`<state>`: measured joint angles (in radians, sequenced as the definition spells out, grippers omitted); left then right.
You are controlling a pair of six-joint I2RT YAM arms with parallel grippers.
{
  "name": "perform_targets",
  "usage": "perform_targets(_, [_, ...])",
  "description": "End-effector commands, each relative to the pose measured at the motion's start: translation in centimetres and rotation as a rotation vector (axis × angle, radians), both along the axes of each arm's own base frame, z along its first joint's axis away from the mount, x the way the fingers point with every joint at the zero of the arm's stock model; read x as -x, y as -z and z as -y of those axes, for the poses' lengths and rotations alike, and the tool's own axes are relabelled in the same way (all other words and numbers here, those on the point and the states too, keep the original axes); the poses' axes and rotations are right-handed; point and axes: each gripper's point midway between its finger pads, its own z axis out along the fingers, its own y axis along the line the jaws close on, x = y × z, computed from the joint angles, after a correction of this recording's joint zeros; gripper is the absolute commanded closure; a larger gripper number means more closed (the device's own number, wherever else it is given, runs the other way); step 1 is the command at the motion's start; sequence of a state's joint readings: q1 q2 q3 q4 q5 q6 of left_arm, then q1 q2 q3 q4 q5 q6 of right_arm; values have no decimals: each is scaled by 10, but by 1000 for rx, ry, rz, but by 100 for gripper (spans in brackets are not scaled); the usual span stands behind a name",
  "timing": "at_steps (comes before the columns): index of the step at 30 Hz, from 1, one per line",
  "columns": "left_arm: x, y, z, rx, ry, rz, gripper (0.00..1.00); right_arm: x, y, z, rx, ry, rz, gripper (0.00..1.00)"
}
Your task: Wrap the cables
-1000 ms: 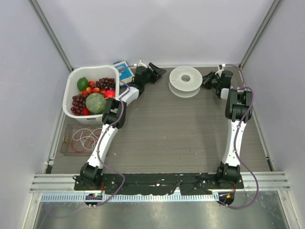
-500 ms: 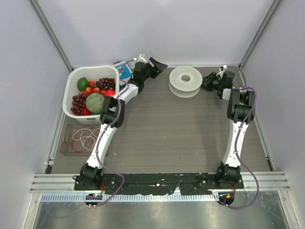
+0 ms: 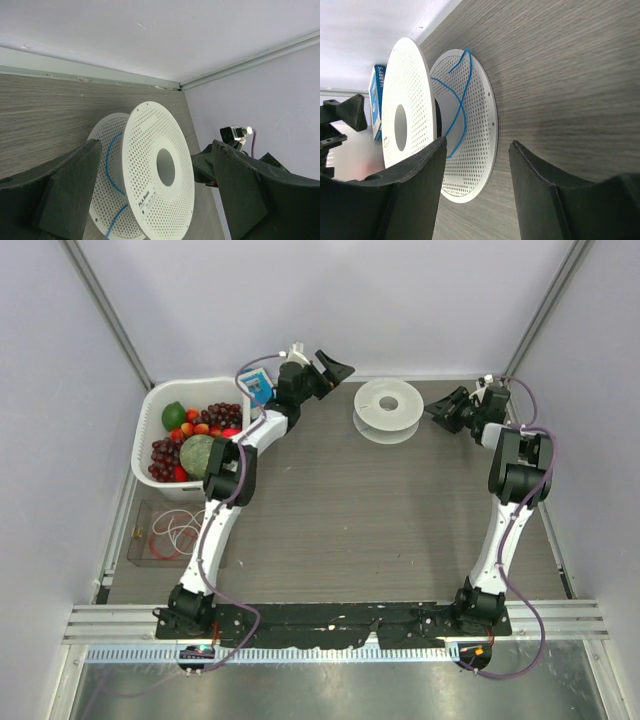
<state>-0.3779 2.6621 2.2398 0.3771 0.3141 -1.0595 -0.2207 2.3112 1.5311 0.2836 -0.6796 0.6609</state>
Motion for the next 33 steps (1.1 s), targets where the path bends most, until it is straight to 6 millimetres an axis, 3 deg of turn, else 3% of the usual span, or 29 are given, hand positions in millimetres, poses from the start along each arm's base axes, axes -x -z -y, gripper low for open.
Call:
perform_targets(1, [8,-92,-14,15,-22,173,2,9,-44,16,93,24,64,41])
perform_targets(8, [28,-127,-22,-41,-14,219,0,33,-69,35,137,51,78,37])
perform_targets(13, [56,-141,-23,-110,49,219,0,54,-100,36,164,34,120,34])
perform_targets(16, [73,-134,-25,-217,107,175,0,68,-121,32,207,7,155,34])
perform_targets(20, [112,-124,-29,-405,233,65,0,87,-149,26,274,-48,207,34])
perform_targets(23, [138,-129,-42,-519,273,45,0,105,-166,22,339,-88,232,30])
perform_targets(28, [195,-143,-63,-663,436,55,0,143,-211,12,476,-167,315,22])
perform_targets(31, [224,-151,-85,-769,476,64,0,168,-235,-3,566,-240,318,22])
perform_targets(33, [231,-153,-108,-851,402,40,0,183,-242,-13,634,-273,319,22])
